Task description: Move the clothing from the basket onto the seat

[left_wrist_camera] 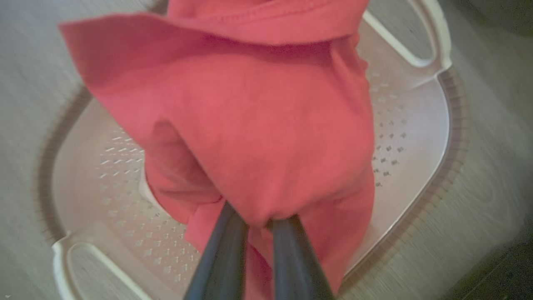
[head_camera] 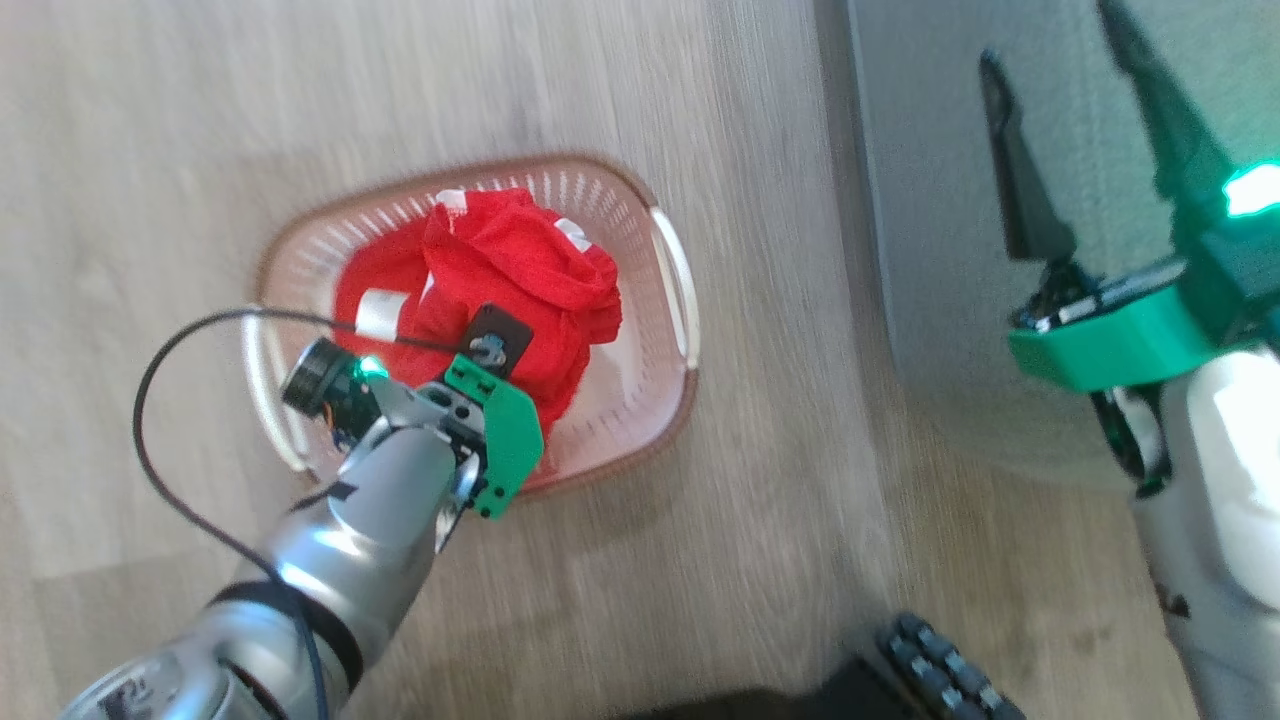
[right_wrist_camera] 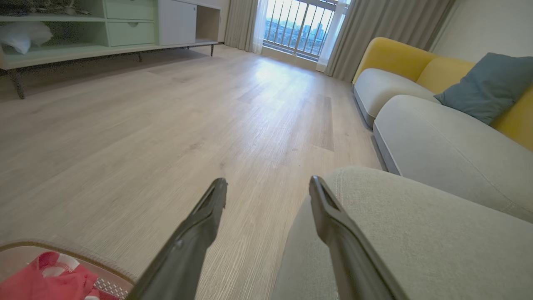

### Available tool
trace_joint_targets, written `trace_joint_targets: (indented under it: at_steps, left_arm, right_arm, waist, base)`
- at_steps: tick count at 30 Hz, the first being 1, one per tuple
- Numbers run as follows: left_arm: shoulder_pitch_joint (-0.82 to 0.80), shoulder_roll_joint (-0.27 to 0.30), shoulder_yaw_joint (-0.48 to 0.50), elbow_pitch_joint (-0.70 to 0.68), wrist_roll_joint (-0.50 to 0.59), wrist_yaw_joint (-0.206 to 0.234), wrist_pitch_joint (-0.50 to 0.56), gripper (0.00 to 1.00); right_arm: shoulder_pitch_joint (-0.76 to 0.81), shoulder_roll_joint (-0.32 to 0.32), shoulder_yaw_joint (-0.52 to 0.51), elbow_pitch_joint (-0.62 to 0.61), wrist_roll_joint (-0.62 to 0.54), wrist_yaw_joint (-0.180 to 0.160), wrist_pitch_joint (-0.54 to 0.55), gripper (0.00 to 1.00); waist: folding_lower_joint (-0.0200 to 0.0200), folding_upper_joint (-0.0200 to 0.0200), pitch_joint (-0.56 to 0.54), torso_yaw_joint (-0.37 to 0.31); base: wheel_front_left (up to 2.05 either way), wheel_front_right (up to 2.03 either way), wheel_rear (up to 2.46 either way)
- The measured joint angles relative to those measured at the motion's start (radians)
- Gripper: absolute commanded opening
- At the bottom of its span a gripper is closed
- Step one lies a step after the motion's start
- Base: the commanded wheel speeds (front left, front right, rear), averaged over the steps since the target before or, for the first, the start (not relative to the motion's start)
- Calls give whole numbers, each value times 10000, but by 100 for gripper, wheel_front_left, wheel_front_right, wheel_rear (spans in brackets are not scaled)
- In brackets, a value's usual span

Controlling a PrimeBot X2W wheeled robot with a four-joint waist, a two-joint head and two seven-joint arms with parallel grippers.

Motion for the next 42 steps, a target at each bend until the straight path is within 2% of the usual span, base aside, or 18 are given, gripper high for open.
trace_joint_targets:
  at_steps: [9, 13, 15, 23, 27, 33, 42]
  left_arm:
    - [631, -19, 374, -107, -901, 253, -1210, 0]
    - [786, -27, 765, -303, -1085, 430, -1375, 0]
    - [930, 27, 1127, -832, -1026, 594, -1386, 0]
    - [2518, 867, 2635, -3808, 428, 947, -1390, 0]
    - [3452, 1053, 3603, -5091, 972, 955, -1388, 0]
    - [4551, 1127, 4769, -6520, 1695, 832, -1390, 0]
    - [6133, 915, 5956, -7578, 2349, 489, -1394, 0]
  right_arm:
    - [739, 13, 100, 412, 10, 0, 0, 100]
    - [1237, 59, 222, 587, 226, 0, 0, 100]
    - [1514, 71, 301, 685, 274, 0, 0, 100]
    - [2603, 458, 470, 999, 527, 0, 0, 100]
    - [3104, 623, 491, 1035, 602, 0, 0, 100]
    - [3883, 662, 587, 1022, 616, 0, 0, 100]
    - [4430, 721, 585, 988, 566, 0, 0, 100]
  waist:
    - [0, 0, -1820, 539]
    - [0, 0, -2685, 778]
    - [-1, 0, -3098, 884]
    - [-1, 0, -4611, 1202]
    - [-1, 0, -5213, 1339]
    - [0, 0, -5952, 1536]
    - [0, 0, -6588, 1703]
  base:
    - [0, 0, 0]
    - [0, 0, 0]
    - [0, 0, 0]
    - [0, 0, 0]
    - [0, 0, 0]
    - [0, 0, 0]
    - [0, 0, 0]
